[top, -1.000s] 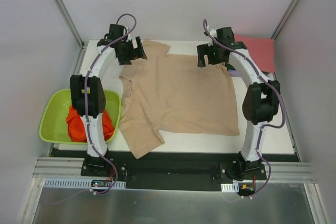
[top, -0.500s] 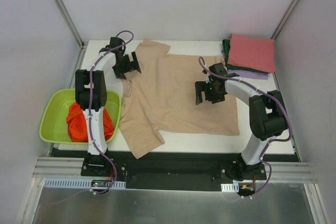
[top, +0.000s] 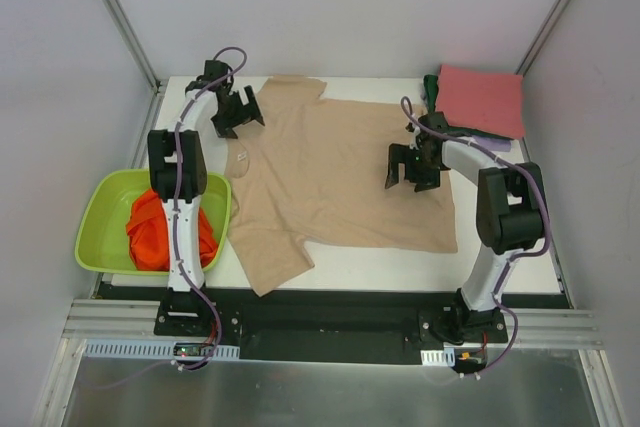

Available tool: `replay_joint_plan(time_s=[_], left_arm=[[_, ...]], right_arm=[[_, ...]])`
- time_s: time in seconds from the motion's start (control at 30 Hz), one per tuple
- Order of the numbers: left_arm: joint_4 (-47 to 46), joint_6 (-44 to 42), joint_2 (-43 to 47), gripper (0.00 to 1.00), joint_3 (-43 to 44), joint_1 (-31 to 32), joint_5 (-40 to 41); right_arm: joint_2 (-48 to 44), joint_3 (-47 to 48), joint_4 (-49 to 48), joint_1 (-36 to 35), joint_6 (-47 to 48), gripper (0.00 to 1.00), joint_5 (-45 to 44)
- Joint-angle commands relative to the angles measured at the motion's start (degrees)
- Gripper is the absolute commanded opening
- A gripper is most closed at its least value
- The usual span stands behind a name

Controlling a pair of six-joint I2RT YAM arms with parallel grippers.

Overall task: Fold and stack the t-shirts
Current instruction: Flatten out the tshirt

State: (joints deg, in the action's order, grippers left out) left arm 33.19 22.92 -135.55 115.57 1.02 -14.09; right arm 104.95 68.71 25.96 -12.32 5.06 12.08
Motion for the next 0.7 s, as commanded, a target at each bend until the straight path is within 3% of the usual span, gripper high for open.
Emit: replay_joint_plan(time_s=[0.0, 0.23, 0.43, 0.53, 0.67], left_arm=[[1.61, -1.12, -5.07, 0.99, 6.23, -0.58, 0.64], [1.88, -2.44, -8.24, 0.99, 14.06, -0.58, -3.31], [1.88, -2.18, -3.86, 0.99, 16.97, -0.66, -6.83], [1.88, -1.47, 2.89, 0.99, 14.61, -0.23, -8.23], [1.97, -2.26, 15.72, 0.99, 3.04, 2.58, -6.40]], right_arm=[[4.82, 4.67, 2.61, 2.12, 1.00, 0.96, 2.51], [8.08, 11.35, 5.68, 3.09, 1.79, 0.96, 0.58], [4.58, 15.48, 8.49, 2.91, 2.94, 0.96, 1.37], [-0.68, 15.23, 9.46, 2.04, 2.68, 0.96, 1.37], [-9.91, 9.19, 8.85, -0.60, 1.10, 0.96, -2.13]])
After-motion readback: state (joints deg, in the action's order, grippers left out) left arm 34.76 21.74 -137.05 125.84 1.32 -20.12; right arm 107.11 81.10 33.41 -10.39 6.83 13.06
